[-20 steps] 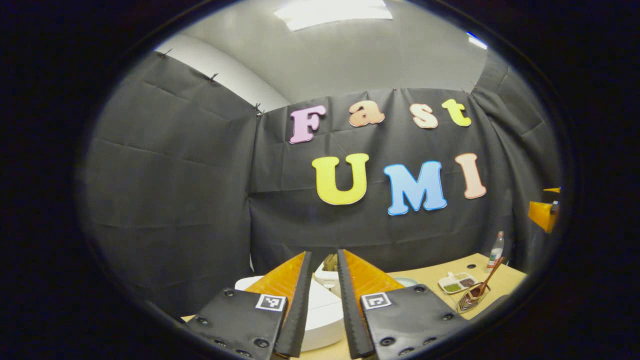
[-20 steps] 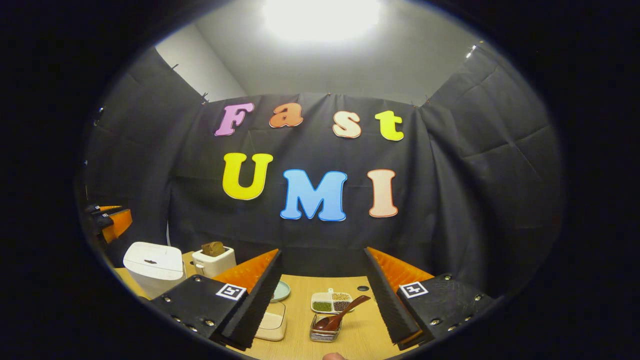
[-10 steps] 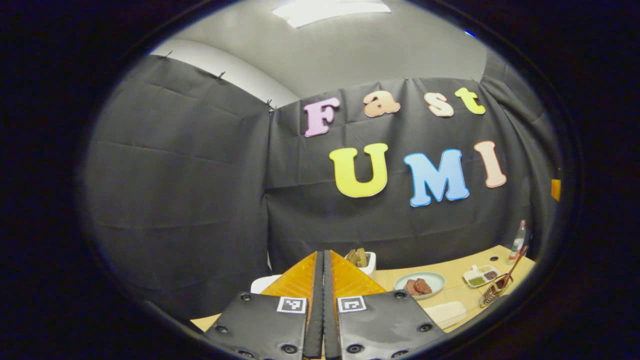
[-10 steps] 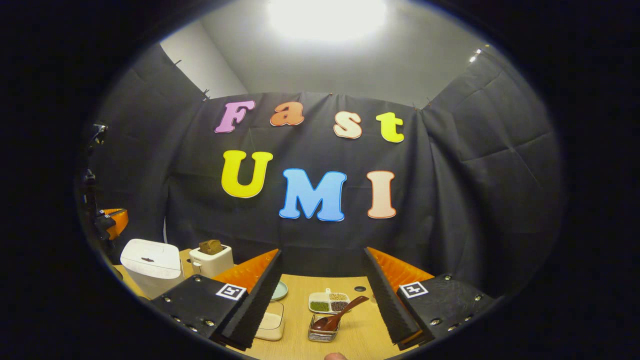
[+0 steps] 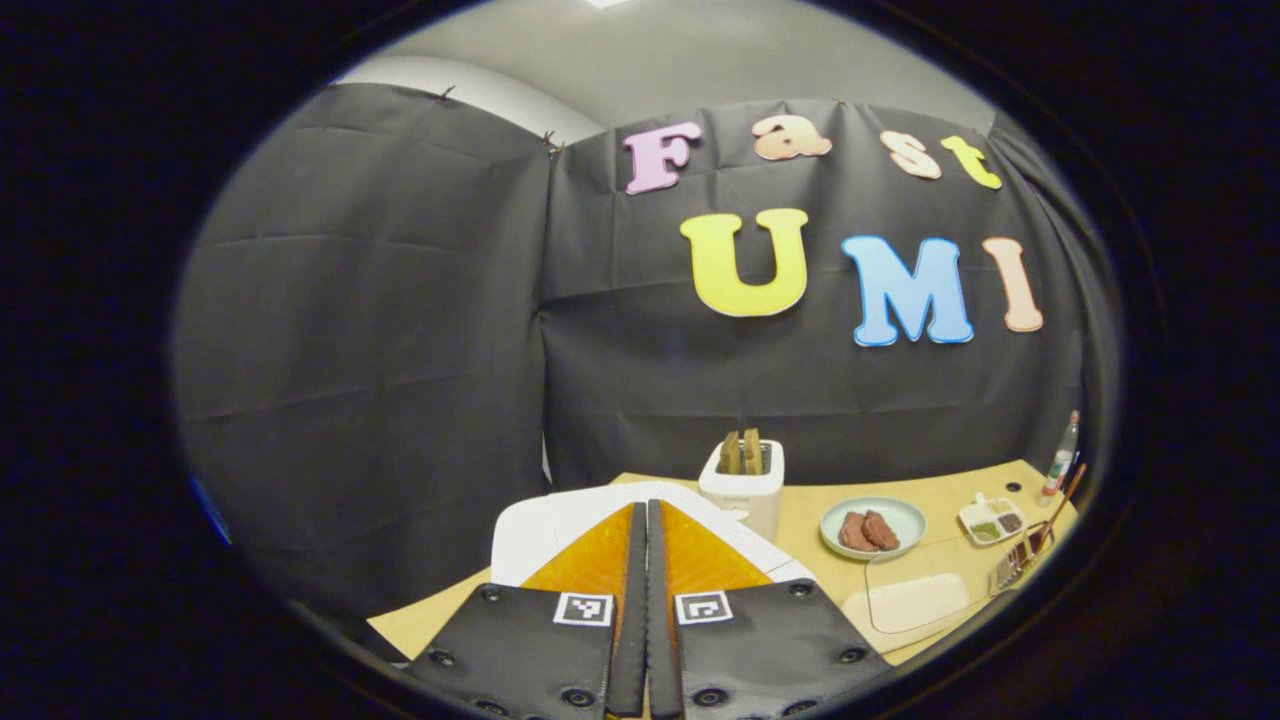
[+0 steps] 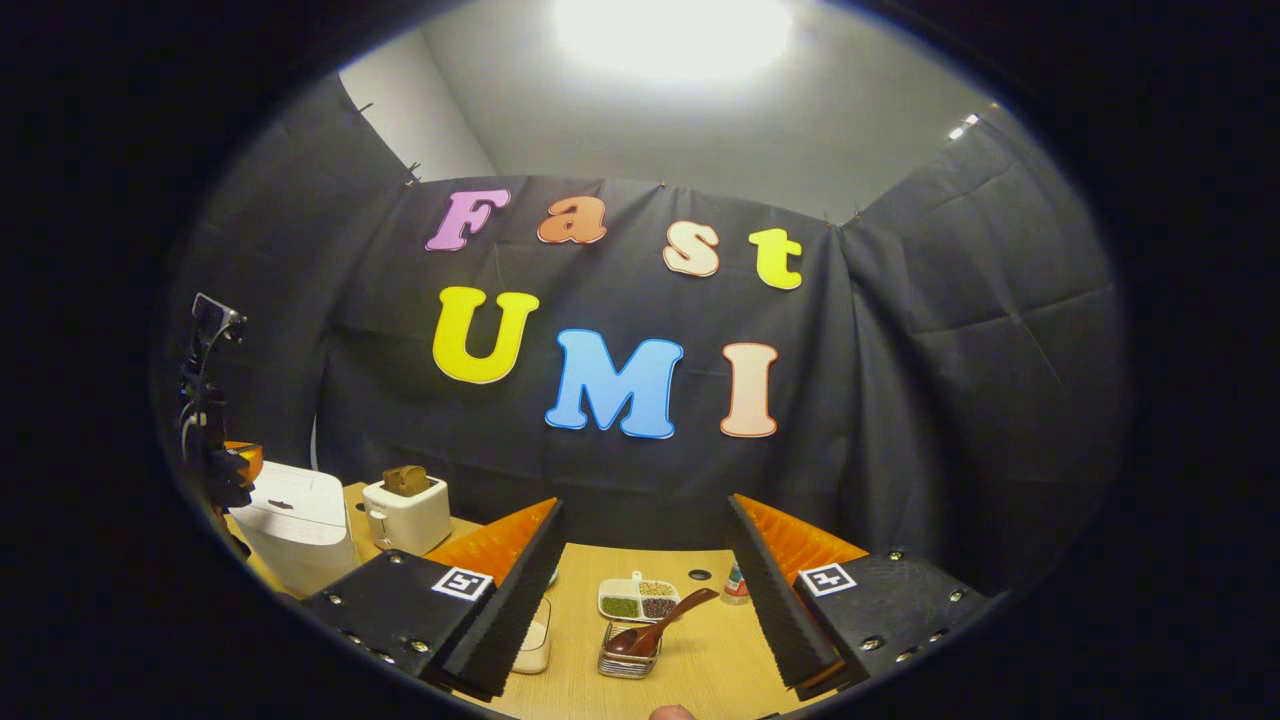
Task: Close the left gripper, press the button to open the rice cooker; take a wooden spoon from the chopstick holder with the right hand, scoop a spoonful of rice and pour it into the rice cooker, then put the wooden spoon back into the chopstick holder.
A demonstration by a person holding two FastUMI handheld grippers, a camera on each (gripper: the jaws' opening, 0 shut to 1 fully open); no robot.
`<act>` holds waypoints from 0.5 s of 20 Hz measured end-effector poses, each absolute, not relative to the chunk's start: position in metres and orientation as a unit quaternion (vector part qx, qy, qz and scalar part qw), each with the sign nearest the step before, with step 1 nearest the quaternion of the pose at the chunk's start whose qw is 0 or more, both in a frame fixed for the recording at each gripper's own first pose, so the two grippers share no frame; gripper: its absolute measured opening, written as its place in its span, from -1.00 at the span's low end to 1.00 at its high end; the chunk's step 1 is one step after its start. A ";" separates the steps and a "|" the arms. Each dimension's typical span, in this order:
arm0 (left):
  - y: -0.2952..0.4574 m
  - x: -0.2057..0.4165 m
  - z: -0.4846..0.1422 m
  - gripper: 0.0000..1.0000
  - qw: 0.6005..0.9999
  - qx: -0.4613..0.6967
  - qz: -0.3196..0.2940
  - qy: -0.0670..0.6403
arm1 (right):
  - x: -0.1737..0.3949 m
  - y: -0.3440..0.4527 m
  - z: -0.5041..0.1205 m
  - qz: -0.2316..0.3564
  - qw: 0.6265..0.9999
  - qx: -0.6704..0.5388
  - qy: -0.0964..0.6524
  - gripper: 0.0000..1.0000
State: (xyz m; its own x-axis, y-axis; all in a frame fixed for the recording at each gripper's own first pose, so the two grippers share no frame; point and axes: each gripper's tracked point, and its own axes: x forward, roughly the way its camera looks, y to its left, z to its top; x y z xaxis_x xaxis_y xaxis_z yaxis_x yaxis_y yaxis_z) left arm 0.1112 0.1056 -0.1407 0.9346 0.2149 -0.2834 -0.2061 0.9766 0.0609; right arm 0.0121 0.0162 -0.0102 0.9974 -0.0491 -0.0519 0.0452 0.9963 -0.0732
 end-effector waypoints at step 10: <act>0.113 0.120 -0.214 -0.82 0.966 0.006 0.106 0.237 | 0.007 0.024 -0.019 -0.034 0.997 -0.049 0.049 0.92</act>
